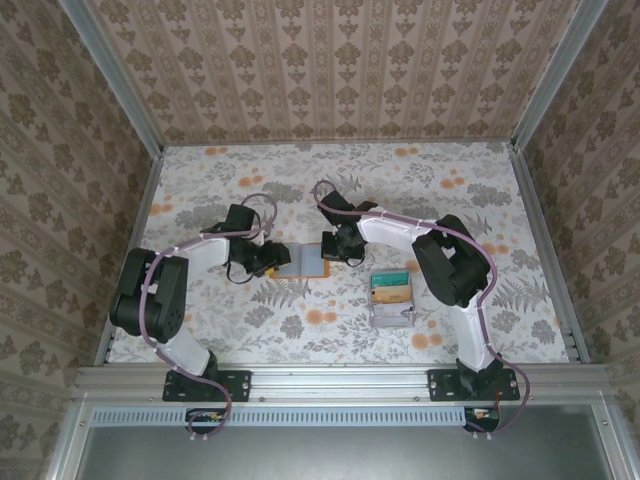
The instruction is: Take the credit cards out of the card holder
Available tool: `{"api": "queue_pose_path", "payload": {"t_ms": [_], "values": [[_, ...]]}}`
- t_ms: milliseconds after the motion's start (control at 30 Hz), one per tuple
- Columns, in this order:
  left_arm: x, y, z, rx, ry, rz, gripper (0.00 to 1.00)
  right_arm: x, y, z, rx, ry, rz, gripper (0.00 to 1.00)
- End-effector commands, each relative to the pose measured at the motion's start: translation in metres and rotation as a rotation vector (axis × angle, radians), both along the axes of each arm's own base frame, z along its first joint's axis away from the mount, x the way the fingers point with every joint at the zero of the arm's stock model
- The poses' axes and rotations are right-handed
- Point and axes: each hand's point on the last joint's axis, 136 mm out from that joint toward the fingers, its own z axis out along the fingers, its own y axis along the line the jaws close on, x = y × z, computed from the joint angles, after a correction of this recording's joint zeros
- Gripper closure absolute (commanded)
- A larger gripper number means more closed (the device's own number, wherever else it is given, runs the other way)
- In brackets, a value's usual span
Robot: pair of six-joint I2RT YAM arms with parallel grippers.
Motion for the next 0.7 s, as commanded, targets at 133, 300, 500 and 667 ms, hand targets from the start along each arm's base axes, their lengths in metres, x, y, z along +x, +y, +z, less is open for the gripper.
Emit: {"api": "queue_pose_path", "payload": {"t_ms": [133,300,500,667], "values": [[-0.005,-0.025,-0.003,-0.033,0.006,-0.070,0.53,-0.005,0.010,-0.002,0.017,0.024,0.020,1.00],[0.001,-0.042,0.007,-0.074,-0.013,-0.096,0.53,-0.005,0.009,-0.003,0.016,0.025,0.019,1.00],[0.004,-0.053,0.013,-0.091,-0.031,-0.120,0.53,-0.006,0.008,-0.002,0.013,0.023,0.017,1.00],[0.007,-0.064,0.028,-0.120,-0.067,-0.144,0.53,-0.006,0.008,-0.003,0.014,0.024,0.014,1.00]]}}
